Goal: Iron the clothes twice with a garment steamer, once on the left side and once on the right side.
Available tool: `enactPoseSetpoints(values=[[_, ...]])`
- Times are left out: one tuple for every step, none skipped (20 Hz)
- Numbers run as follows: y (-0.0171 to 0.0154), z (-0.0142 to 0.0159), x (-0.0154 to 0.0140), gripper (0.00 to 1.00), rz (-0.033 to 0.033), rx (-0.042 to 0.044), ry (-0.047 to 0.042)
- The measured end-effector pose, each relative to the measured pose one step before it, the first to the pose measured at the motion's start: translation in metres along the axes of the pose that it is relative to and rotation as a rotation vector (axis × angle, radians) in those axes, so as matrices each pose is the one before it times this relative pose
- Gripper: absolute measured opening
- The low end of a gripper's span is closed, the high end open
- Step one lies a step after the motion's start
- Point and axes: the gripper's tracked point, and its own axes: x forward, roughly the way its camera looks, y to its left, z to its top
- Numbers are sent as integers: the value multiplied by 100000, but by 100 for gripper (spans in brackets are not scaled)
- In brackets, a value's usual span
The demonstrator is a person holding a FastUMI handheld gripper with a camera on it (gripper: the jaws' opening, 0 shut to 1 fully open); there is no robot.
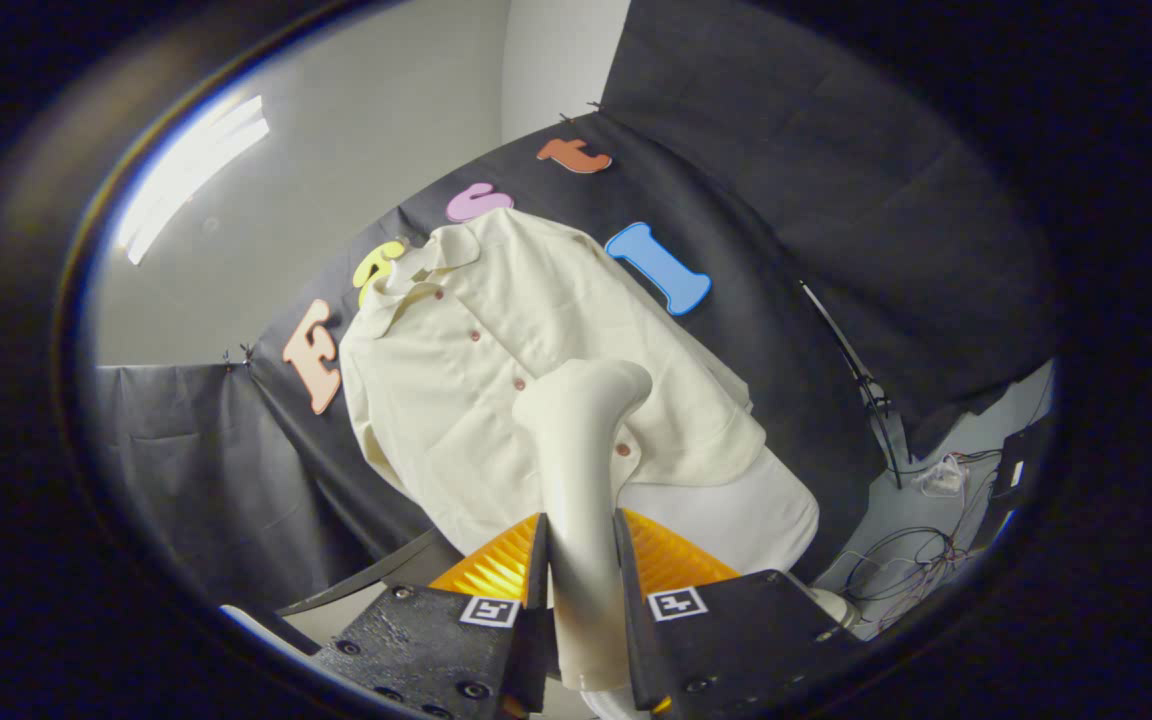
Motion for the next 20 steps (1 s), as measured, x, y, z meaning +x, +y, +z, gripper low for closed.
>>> enactPoseSetpoints(values=[[1862, -483, -925, 32, 1834, -3118, 840], [2072, -522, -804, 32, 2199, -2894, 88], [1972, -505, -788, 32, 2522, -1709, 1099], [2723, -664, -726, 32, 3120, -879, 845], [2370, -480, -471, 32, 2569, -994, 93], [2249, -522, -508, 32, 2385, -2475, 263], [1874, -812, -278, 32, 1784, -3531, 814], [1868, -504, -277, 32, 839, -3803, 316], [1836, -405, -186, 32, 496, -3665, 330], [2211, -181, -283, 32, 1409, -4094, -1022], [2263, -252, -139, 32, 2646, -3571, -317], [2438, -441, -153, 32, 3349, -2630, 294], [2043, -440, -78, 32, 2801, -1563, 1020], [1796, -245, -76, 32, 1928, -268, -163], [1457, -217, -22, 32, 1035, 90, 119], [1415, -319, 9, 32, 820, -143, 256], [1290, -330, -59, 32, 1193, -63, 544], [1412, 49, 14, 32, 1992, -205, -192], [1127, 13, -51, 32, 1316, -58, -261], [988, 239, -29, 32, 1135, -780, -135]])
